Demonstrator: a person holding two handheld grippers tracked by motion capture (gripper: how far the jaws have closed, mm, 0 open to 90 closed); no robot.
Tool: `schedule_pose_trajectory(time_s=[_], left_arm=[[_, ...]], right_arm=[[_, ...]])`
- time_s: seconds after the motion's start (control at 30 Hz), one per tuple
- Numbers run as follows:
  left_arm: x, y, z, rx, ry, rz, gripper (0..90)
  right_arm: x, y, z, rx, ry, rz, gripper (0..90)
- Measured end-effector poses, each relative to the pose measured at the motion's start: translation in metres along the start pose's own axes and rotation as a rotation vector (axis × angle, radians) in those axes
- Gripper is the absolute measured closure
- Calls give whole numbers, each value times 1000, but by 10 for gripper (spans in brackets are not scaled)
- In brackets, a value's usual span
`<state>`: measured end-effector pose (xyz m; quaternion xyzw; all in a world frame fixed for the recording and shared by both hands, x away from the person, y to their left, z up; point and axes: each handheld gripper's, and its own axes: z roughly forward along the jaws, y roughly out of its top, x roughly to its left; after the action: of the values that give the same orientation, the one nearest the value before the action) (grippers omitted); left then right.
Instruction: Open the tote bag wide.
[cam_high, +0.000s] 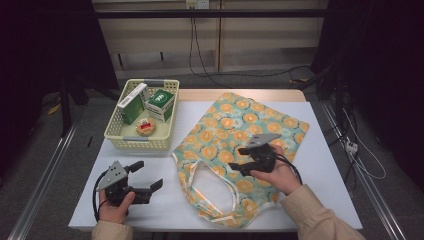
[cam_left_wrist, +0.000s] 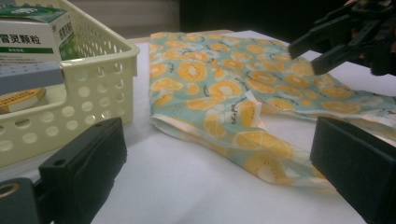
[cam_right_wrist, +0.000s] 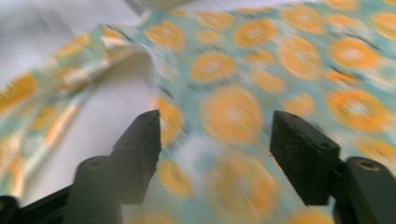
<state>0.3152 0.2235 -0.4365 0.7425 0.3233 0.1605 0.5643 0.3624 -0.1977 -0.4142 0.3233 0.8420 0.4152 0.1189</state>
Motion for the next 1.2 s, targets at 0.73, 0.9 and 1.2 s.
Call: schedule_pose_trajectory(time_s=[0.73, 0.9, 1.2], left_arm=[[-2, 0, 11, 23, -38, 12, 35], [-1, 1, 13, 16, -38, 9, 35], [-1, 5, 10, 3, -30, 12, 35]], right_arm=[[-60, -95, -76, 26, -316, 229, 318], [-64, -106, -79, 36, -314, 267, 341], [-67, -109, -66, 50, -368, 264, 351]])
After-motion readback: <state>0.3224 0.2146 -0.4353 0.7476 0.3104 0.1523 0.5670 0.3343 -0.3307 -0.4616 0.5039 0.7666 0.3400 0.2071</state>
